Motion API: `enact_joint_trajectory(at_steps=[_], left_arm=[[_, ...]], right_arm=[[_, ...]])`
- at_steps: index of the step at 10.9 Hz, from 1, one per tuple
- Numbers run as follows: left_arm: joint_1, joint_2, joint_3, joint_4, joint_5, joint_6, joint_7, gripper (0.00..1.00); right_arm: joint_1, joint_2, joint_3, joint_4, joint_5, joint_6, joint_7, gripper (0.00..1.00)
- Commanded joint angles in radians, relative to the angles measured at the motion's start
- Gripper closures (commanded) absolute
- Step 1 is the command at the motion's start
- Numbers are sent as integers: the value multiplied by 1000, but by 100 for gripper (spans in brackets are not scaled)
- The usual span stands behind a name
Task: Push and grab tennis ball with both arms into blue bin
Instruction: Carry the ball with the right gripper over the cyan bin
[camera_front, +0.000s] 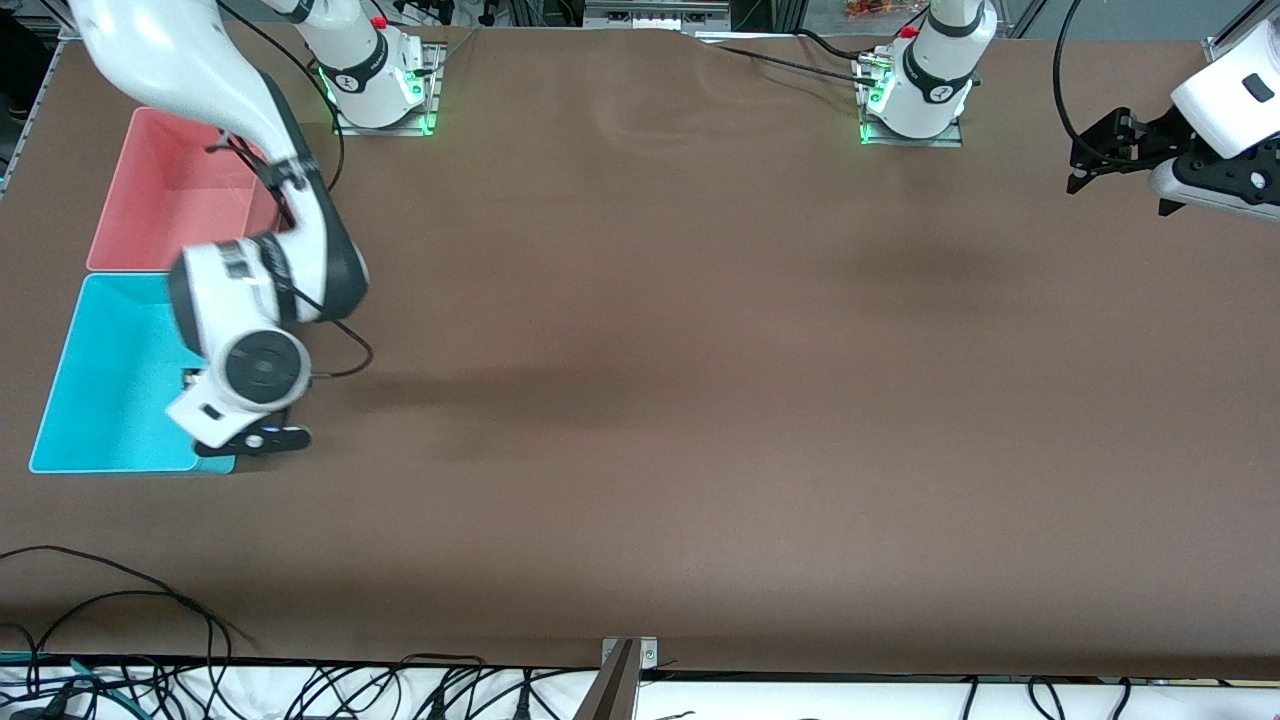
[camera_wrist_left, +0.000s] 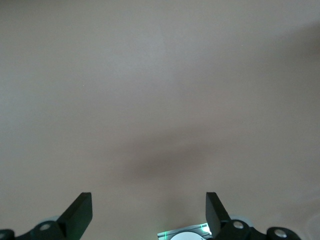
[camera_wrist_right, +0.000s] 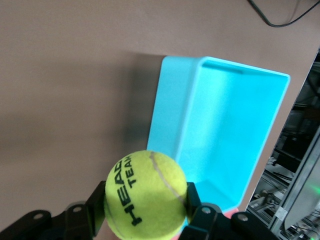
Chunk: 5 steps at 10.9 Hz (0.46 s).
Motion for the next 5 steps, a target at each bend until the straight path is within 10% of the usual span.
enact_joint_trajectory(at_steps=[1,5], left_arm=[[-6,14,-1,32,17,-14,-2,0],[-6,15,-1,32,17,-14,-2,0]], right_arm=[[-101,-192,-20,-39,163,-71,-184,85],[-264,-333,-109,-145,407,-27,-375,85]])
